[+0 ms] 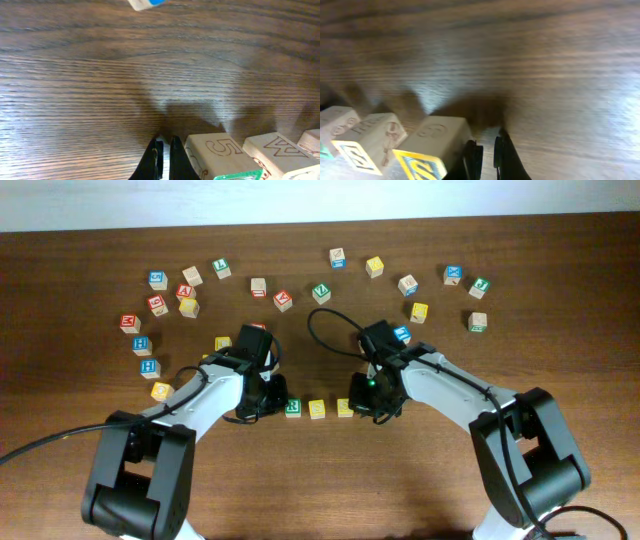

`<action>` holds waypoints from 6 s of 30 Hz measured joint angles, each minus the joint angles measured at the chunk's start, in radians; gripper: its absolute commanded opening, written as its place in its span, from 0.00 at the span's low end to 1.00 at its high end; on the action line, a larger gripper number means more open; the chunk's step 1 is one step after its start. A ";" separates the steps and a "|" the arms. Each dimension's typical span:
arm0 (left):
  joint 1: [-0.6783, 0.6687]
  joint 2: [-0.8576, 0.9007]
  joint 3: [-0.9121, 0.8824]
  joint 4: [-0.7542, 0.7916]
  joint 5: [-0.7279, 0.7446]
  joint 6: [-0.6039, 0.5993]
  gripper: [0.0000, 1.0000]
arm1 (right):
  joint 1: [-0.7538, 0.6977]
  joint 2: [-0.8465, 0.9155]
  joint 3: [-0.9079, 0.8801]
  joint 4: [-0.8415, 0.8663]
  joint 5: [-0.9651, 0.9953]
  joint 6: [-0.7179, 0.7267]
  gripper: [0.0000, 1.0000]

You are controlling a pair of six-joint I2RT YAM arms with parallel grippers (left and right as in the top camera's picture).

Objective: Spell out RSS

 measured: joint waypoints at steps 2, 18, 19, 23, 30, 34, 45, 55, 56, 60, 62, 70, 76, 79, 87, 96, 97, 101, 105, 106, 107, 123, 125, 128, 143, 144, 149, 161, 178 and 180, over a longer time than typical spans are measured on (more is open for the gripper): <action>-0.020 0.001 0.000 0.001 0.006 0.000 0.00 | 0.021 0.003 0.000 0.014 -0.011 0.000 0.04; -0.043 0.006 0.000 0.016 0.061 0.000 0.00 | 0.036 0.010 -0.001 0.057 -0.036 -0.116 0.05; -0.043 0.006 0.000 0.019 0.068 0.000 0.00 | 0.036 0.010 -0.001 0.057 -0.041 -0.116 0.05; -0.043 0.010 0.000 0.018 0.072 0.000 0.00 | 0.060 0.011 -0.001 0.056 -0.039 -0.132 0.05; -0.043 0.011 0.000 0.013 0.085 0.000 0.00 | 0.060 0.011 0.000 0.042 -0.036 -0.145 0.04; -0.045 0.014 0.000 0.004 0.152 0.000 0.00 | 0.006 0.011 0.000 -0.003 -0.063 -0.175 0.04; -0.089 0.017 0.000 0.019 0.140 0.000 0.00 | -0.005 0.011 0.006 -0.065 -0.068 -0.195 0.04; -0.090 0.017 -0.001 0.003 0.140 0.000 0.00 | -0.028 0.017 0.025 -0.090 -0.052 -0.195 0.04; -0.090 0.017 0.000 0.003 0.140 0.000 0.00 | -0.028 0.018 0.025 -0.090 -0.052 -0.194 0.04; -0.090 0.017 -0.001 0.003 0.144 0.000 0.00 | -0.028 0.018 0.025 -0.085 -0.111 -0.193 0.04; -0.090 0.017 -0.001 0.001 0.144 0.000 0.00 | -0.028 0.019 0.027 -0.077 -0.119 -0.195 0.04; -0.090 0.017 -0.001 -0.015 0.144 0.000 0.00 | -0.028 0.019 0.028 -0.070 -0.118 -0.194 0.05; -0.092 0.014 0.004 -0.042 0.084 -0.041 0.00 | -0.058 0.023 0.106 -0.207 0.022 -0.194 0.04; -0.086 0.009 0.006 -0.050 0.031 -0.120 0.02 | -0.064 0.025 0.214 -0.212 0.007 -0.194 0.04; 0.023 0.003 0.011 -0.087 -0.006 -0.162 0.06 | 0.065 0.053 0.225 -0.178 0.055 -0.163 0.04; 0.028 0.003 0.013 -0.103 -0.013 -0.164 0.08 | 0.107 0.078 0.225 -0.149 0.092 -0.127 0.04; 0.028 0.003 0.013 -0.103 -0.013 -0.164 0.08 | 0.110 0.078 0.225 -0.141 0.096 -0.111 0.04; 0.028 0.003 0.014 -0.105 -0.013 -0.164 0.09 | 0.112 0.080 0.225 -0.142 0.114 -0.087 0.04; 0.028 0.003 0.014 -0.105 -0.013 -0.164 0.09 | 0.129 0.082 0.225 -0.148 0.115 -0.086 0.04; 0.028 0.003 0.014 -0.105 -0.013 -0.164 0.10 | 0.130 0.082 0.225 -0.148 0.115 -0.085 0.04; 0.028 0.003 0.014 -0.105 -0.013 -0.164 0.10 | 0.130 0.082 0.225 -0.148 0.115 -0.086 0.04; 0.028 0.003 0.015 -0.106 -0.011 -0.164 0.11 | 0.129 0.082 0.225 -0.149 0.119 -0.085 0.05; 0.028 0.003 0.015 -0.106 -0.011 -0.164 0.00 | 0.111 0.087 0.277 -0.216 0.133 -0.087 0.05; 0.030 0.003 0.014 -0.113 -0.021 -0.159 0.00 | 0.009 0.092 0.391 -0.451 0.163 -0.113 0.05; -0.082 0.006 0.004 -0.008 0.056 -0.114 0.00 | 0.079 0.096 0.196 -0.245 0.024 -0.134 0.05; -0.082 0.006 0.004 -0.008 0.059 -0.114 0.00 | 0.079 0.096 0.196 -0.245 0.023 -0.134 0.04; -0.080 0.011 0.002 0.001 0.085 -0.058 0.00 | 0.079 0.096 0.196 -0.251 0.027 -0.133 0.04; -0.080 0.013 0.002 -0.005 0.090 -0.047 0.00 | 0.039 0.096 0.196 -0.287 0.031 -0.134 0.04; -0.074 0.015 0.002 -0.008 0.122 -0.043 0.05 | 0.056 0.096 0.195 -0.268 0.024 -0.134 0.05; -0.074 0.015 0.002 -0.016 0.121 -0.043 0.15 | 0.047 0.096 0.195 -0.277 0.024 -0.134 0.05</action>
